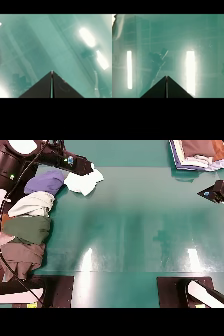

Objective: Fold the shirts.

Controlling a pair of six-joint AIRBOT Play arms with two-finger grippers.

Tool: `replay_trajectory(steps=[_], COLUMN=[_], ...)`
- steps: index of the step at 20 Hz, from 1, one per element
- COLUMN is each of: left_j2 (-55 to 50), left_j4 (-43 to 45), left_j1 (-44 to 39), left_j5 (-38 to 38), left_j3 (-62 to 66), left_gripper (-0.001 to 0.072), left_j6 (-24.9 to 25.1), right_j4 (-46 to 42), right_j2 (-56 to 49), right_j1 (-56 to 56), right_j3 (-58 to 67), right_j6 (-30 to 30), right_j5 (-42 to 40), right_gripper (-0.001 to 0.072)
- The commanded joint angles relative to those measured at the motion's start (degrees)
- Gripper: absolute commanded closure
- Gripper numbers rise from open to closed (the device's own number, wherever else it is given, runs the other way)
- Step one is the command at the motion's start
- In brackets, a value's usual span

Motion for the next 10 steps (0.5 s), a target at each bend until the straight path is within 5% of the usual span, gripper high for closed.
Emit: replay_trajectory(steps=[1,10], left_j2=[0.02,-0.04], left_j4=[-0.09,-0.2], left_j1=[0.0,0.0], left_j5=[-0.04,-0.02], left_j3=[-0.02,0.02], left_gripper=[0.0682,0.0683], left_j6=[0.0,0.02], right_j4=[-0.02,0.17], right_j2=[-0.09,-0.26], right_j1=[0.04,0.04], right_j3=[-0.09,-0.11], right_j6=[0.0,0.02], right_j5=[0.0,-0.35], right_gripper=[0.0698,0.0698])
